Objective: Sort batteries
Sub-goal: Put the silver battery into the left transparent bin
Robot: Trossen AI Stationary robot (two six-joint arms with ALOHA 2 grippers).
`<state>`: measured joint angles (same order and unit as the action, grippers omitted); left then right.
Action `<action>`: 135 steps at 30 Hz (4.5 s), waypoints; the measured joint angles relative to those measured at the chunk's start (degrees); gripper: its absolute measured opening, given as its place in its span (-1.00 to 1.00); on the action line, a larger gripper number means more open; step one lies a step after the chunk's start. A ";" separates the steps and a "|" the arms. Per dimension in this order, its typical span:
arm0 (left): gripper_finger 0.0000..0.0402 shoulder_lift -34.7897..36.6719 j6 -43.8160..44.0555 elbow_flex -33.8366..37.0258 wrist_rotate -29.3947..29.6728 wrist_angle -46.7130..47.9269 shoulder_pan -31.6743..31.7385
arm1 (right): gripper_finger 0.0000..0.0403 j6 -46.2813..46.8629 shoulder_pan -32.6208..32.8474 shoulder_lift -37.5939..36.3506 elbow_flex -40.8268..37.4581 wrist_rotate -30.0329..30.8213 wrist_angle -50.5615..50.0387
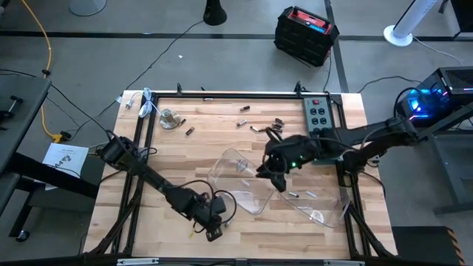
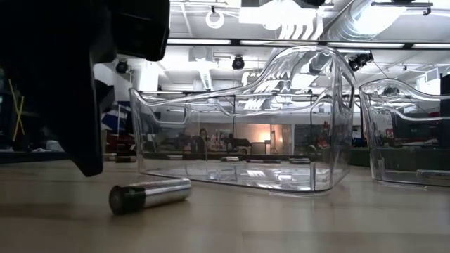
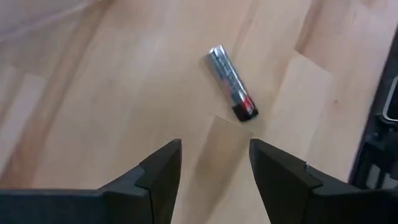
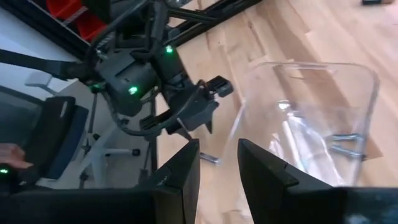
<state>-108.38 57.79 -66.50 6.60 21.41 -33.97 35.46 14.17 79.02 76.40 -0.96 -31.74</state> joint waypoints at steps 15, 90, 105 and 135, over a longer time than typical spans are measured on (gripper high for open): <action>-0.08 0.02 5.22 -0.24 3.97 -7.81 -1.93 | -0.50 9.64 25.55 8.13 0.00 3.77 1.34; -0.20 -25.48 11.72 -41.73 4.80 30.69 2.73 | -0.50 12.04 33.73 13.00 -0.02 7.46 -9.78; -0.86 -26.39 6.08 -41.66 4.20 30.88 1.20 | -0.50 12.37 33.73 13.03 -0.02 7.49 -9.80; -0.70 -13.60 -40.94 -41.61 19.05 28.21 18.32 | -0.50 16.59 25.12 -1.14 0.02 27.70 -9.78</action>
<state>-121.97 16.84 -108.11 25.65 49.62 -15.66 52.05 39.29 77.89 76.42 26.74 -41.52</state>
